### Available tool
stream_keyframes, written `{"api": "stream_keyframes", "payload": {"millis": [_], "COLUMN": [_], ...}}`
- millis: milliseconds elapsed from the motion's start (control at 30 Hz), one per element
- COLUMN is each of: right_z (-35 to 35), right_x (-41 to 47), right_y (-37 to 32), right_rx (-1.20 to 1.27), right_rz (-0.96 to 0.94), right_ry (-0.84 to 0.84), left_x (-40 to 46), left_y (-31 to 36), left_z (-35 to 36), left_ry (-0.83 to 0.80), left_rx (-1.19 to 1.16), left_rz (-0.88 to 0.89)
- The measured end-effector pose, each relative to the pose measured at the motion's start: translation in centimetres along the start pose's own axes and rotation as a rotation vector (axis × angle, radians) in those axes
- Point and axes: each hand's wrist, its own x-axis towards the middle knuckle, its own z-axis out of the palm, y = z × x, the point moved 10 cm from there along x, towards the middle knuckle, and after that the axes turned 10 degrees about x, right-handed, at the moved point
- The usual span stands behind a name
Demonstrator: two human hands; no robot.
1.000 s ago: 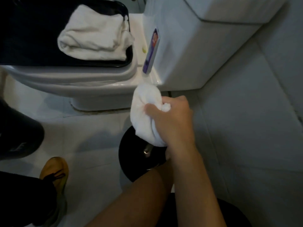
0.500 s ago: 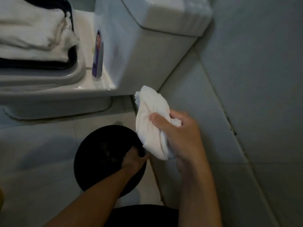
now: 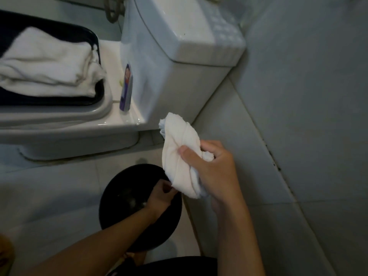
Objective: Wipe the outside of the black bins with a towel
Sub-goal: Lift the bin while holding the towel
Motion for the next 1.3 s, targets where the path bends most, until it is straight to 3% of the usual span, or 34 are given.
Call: {"api": "stream_keyframes", "payload": {"millis": [100,267,467,567,767,867,933,1000,1067,1200,1300], "right_z": [0.2,1.0,8.1,13.9,21.2,23.0,25.5,27.6,28.8,30.3,32.2], "right_x": [-0.3,-1.0,-2.8,-5.4,-9.0,-8.5,-8.8,-9.6,-9.7,-7.0,-4.8], "right_y": [-0.7,-1.4,-2.9,-4.7,-8.0,-5.6,-4.7,-4.3,-3.5,-3.3,-4.9], "right_rx": [-0.027,-0.081,-0.178,-0.049,0.253,0.558,0.723,0.782,0.717,0.628,0.683], "right_rz": [-0.036,-0.087,-0.186,-0.232,-0.314,-0.057,0.175,0.383,0.476,0.340,0.251], "right_ry": [0.007,0.064,0.004,-0.075,-0.225,-0.174,-0.285,-0.420,-0.496,-0.359,-0.239], "left_x": [-4.0,-9.0,-15.8,-19.0,-22.1,-22.2,-22.0,-21.7,-21.7,-21.8,-21.4], "left_y": [6.3,11.1,17.5,20.1,19.6,19.2,19.5,19.8,20.4,22.8,24.2], "left_z": [-3.7,-11.2,-18.7,-21.8,-32.4,-35.1,-36.2,-37.2,-38.4,-42.9,-47.2], "left_ry": [0.018,0.102,0.049,0.054,0.330,0.289,0.267,0.265,0.289,0.517,0.717], "left_rx": [-0.014,-0.072,-0.209,-0.243,-0.437,-0.663,-0.706,-0.670,-0.587,-0.273,-0.183], "left_rz": [0.085,0.152,0.234,0.265,0.230,0.221,0.218,0.212,0.213,0.260,0.237]}}
